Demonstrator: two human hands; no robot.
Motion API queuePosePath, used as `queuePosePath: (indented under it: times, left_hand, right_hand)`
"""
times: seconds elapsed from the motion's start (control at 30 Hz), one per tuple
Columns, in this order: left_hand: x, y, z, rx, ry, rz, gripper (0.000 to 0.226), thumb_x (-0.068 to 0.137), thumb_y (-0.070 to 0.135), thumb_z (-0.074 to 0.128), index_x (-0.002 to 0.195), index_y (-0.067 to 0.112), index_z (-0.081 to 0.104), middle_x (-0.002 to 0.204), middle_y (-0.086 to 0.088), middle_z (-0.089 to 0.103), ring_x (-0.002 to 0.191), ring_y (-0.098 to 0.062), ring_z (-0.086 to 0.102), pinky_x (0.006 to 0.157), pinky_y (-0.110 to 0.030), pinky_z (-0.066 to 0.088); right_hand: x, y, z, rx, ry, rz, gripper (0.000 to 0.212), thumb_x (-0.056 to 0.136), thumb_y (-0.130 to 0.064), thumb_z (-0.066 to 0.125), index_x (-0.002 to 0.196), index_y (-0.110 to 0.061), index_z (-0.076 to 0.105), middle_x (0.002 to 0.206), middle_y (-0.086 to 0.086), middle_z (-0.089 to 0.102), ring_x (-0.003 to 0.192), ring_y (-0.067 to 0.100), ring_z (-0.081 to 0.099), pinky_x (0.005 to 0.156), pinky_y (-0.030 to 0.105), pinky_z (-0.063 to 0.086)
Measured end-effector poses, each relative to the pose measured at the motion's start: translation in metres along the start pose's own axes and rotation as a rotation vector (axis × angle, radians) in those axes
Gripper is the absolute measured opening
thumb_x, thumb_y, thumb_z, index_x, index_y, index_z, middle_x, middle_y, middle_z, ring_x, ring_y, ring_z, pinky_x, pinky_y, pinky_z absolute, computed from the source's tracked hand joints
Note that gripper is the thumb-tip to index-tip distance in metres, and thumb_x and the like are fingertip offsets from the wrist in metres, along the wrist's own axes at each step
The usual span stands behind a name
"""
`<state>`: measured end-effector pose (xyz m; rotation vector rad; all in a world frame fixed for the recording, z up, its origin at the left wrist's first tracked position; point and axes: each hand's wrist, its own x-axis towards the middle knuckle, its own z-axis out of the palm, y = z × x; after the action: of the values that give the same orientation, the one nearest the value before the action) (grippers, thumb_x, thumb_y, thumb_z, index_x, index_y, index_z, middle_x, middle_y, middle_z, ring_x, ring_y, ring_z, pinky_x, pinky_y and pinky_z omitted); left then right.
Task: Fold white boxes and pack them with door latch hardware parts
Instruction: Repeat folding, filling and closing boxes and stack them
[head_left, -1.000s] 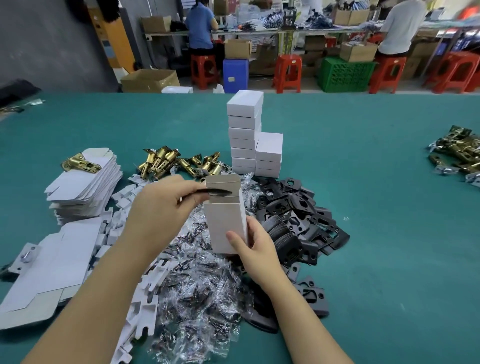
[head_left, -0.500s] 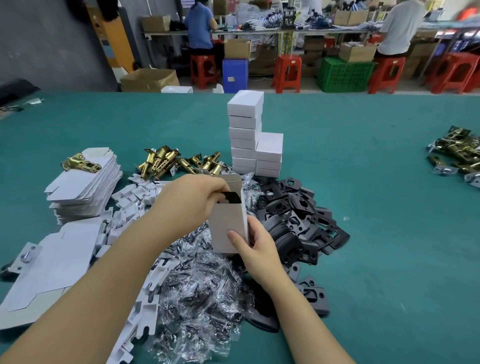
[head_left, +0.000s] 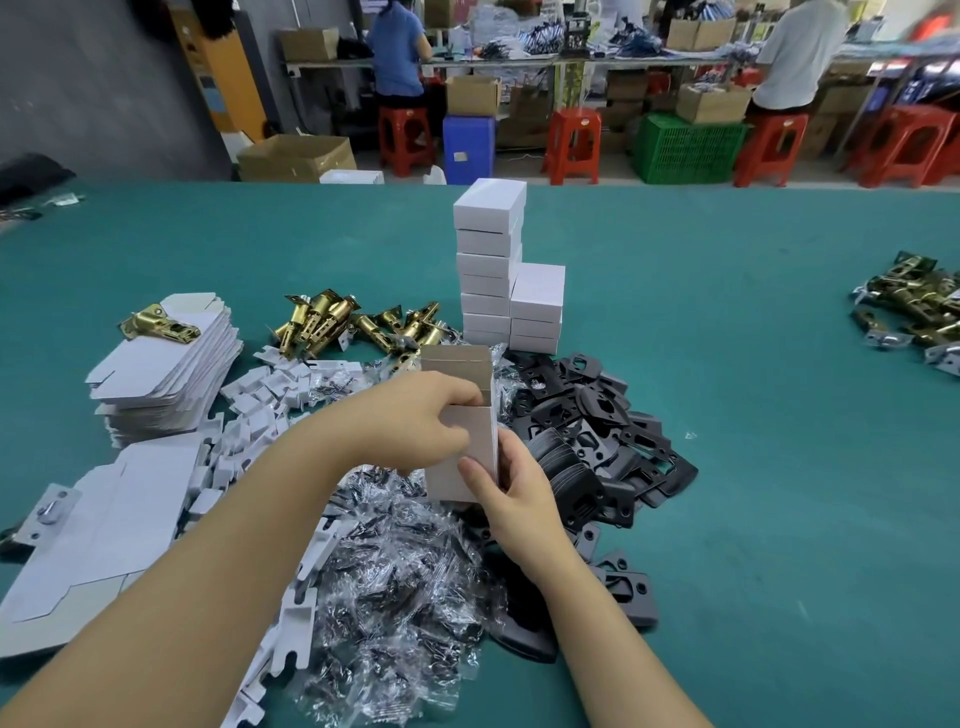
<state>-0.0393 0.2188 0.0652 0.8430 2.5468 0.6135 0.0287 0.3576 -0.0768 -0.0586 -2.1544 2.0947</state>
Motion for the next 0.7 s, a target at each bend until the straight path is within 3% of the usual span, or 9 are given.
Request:
queuePosePath:
  times: [0.07,0.13,0.3,0.47,0.53,0.63,0.7]
  left_hand:
    - [0.002,-0.002,0.001,0.007,0.061,0.019,0.029,0.094,0.016,0.052,0.115,0.034,0.063,0.103,0.012,0.066,0.059,0.004,0.06,0.052,-0.014,0.045]
    - [0.002,-0.005,0.002,0.021,0.185,0.059,0.029,0.097,0.017,0.054,0.117,0.033,0.067,0.106,0.019,0.066,0.079,0.016,0.058,0.063,-0.006,0.043]
    - [-0.003,-0.02,0.0,-0.146,0.453,0.096,0.023,0.1,0.015,0.058,0.098,0.032,0.073,0.086,0.021,0.071,0.06,-0.002,0.058,0.051,-0.012,0.043]
    - [-0.008,-0.046,-0.003,-0.384,0.711,0.001,0.023,0.1,0.009,0.058,0.097,0.025,0.074,0.078,0.005,0.073,0.043,0.0,0.047,0.039,-0.011,0.033]
    - [-0.009,-0.061,-0.001,-0.359,0.694,-0.076,0.021,0.1,0.01,0.059,0.096,0.025,0.073,0.08,0.002,0.072,0.043,0.002,0.049,0.038,-0.011,0.034]
    - [-0.006,-0.083,0.011,-0.071,0.472,-0.252,0.014,0.1,0.021,0.06,0.107,0.026,0.071,0.091,0.006,0.07,0.048,-0.006,0.051,0.045,-0.026,0.047]
    - [-0.005,-0.091,0.024,0.092,0.331,-0.33,0.018,0.1,0.029,0.062,0.115,0.023,0.069,0.099,0.009,0.069,0.056,-0.007,0.056,0.055,-0.028,0.054]
  right_hand:
    - [0.0,0.0,0.0,0.019,0.007,0.002,0.039,0.096,-0.035,0.066,0.133,-0.031,0.058,0.118,-0.007,0.072,0.11,0.015,0.069,0.096,0.05,0.057]
    - [0.001,0.0,-0.001,0.027,0.013,-0.001,0.038,0.095,-0.034,0.066,0.132,-0.029,0.059,0.116,-0.006,0.073,0.108,0.015,0.069,0.096,0.049,0.057]
    - [0.003,0.001,-0.001,0.04,0.023,0.004,0.036,0.093,-0.039,0.065,0.128,-0.035,0.058,0.116,-0.011,0.073,0.107,0.01,0.069,0.092,0.037,0.059]
    - [0.003,0.002,0.0,0.058,0.021,0.022,0.036,0.093,-0.04,0.064,0.128,-0.037,0.057,0.119,-0.017,0.072,0.111,0.006,0.068,0.093,0.031,0.057]
    - [0.004,0.001,0.0,0.087,0.042,0.037,0.031,0.091,-0.041,0.063,0.122,-0.042,0.058,0.117,-0.02,0.072,0.11,0.003,0.068,0.09,0.026,0.057]
    - [0.005,0.0,0.0,0.139,0.081,0.056,0.03,0.089,-0.041,0.063,0.119,-0.041,0.059,0.116,-0.022,0.072,0.108,0.002,0.069,0.086,0.022,0.056]
    - [0.005,-0.001,0.0,0.155,0.089,0.067,0.027,0.092,-0.038,0.064,0.119,-0.04,0.06,0.115,-0.021,0.073,0.107,0.003,0.069,0.085,0.02,0.057]
